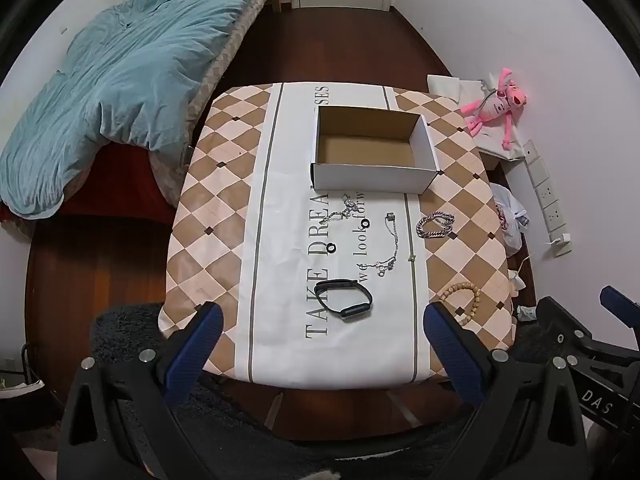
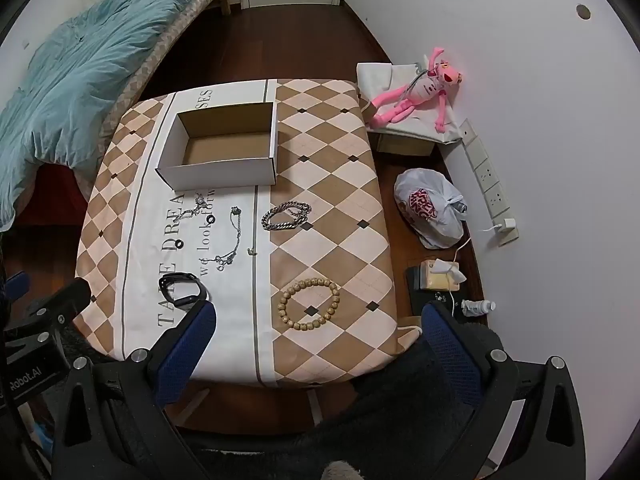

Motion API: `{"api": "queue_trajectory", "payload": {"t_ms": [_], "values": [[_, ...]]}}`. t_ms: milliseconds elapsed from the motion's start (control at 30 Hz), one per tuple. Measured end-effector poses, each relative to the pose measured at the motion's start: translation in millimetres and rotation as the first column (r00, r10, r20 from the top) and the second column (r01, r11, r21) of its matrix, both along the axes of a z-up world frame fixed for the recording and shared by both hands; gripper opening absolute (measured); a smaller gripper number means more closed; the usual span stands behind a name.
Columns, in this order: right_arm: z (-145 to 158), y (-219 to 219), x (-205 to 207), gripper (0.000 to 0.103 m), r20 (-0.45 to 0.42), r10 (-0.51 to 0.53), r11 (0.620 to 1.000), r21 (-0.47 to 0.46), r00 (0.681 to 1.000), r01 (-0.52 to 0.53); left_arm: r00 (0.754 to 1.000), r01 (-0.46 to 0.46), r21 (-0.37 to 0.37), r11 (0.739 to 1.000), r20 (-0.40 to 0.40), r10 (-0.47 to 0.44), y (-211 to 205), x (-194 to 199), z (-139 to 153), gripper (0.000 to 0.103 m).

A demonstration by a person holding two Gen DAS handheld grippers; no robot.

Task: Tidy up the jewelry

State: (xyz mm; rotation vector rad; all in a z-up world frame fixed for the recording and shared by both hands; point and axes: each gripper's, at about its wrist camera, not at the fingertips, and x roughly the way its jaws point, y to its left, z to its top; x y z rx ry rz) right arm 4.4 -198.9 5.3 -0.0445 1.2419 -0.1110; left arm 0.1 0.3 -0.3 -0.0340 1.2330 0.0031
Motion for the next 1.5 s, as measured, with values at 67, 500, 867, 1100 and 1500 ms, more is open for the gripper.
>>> {"api": "queue_trajectory", "payload": {"t_ms": [67,500,867,1100,1500], "values": [[0,0,0,0.103,-0.002,0.002,1.0,0.001,1.0,-0.002,1.0,0.0,0.004,1.0,0.002,0.0,0,0,0,0.102],[-1,1,1,0.103,-0.004,0.004,1.0,0.001,1.0,-0.004,1.0,0.0,0.006,1.0,0.019,0.0,1,-1,6,0.102],[5,4,1,0.103,-0.01,0.007,1.0,0.0,1.0,-0.007,1.0,0.002,0.003,1.0,0.018,-0.002,0,-2,8,0.102],[6,3,0,0.103,-0.01,0.008,1.0,0.001,1.0,-0.008,1.0,0.002,0.002,1.0,0.021,-0.002,0,-1,9,0.102],[7,2,0,0.103,-0.01,0.009,1.0,0.003,1.0,-0.009,1.0,0.002,0.0,1.0,0.026,-0.002,1,-4,20,0.102]]}}
